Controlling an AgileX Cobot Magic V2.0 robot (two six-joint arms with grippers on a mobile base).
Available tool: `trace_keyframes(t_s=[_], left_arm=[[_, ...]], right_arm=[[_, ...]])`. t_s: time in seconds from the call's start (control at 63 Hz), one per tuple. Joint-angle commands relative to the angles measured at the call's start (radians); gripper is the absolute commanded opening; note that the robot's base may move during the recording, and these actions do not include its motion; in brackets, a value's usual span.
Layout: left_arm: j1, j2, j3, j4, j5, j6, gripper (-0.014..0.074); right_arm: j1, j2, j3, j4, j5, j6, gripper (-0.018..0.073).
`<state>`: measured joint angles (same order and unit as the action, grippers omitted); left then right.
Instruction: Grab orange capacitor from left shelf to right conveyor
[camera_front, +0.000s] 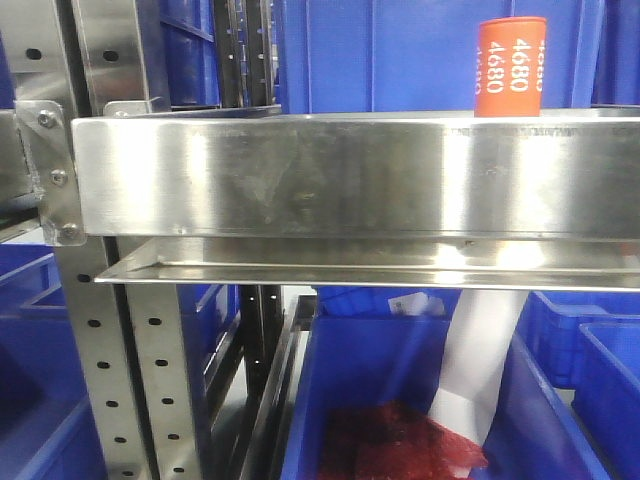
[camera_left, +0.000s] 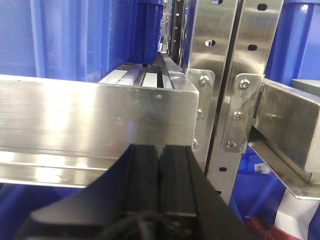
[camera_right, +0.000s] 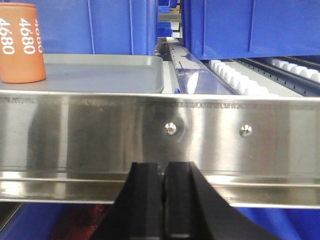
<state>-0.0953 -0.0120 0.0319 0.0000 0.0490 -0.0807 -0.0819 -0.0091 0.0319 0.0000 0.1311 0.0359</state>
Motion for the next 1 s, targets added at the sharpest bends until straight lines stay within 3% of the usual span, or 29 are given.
trace_keyframes(t_s=[0.0,0.762,0.984], left_arm=[[-0.008,-0.019,-0.005,0.000,-0.087,0.000,-0.0105],[-0.008,-0.019,-0.005,0.000,-0.087,0.000,-0.0105],[-0.008,-0.019,-0.005,0.000,-0.087,0.000,-0.0105]], right_arm=[[0.002,-0.022,0.002,0.000,-0.093,-0.011,0.0048],[0.002,-0.022,0.002,0.000,-0.095,-0.011,0.0048],[0.002,-0.022,-0.009,0.000,-0.160,-0.010,0.0048]])
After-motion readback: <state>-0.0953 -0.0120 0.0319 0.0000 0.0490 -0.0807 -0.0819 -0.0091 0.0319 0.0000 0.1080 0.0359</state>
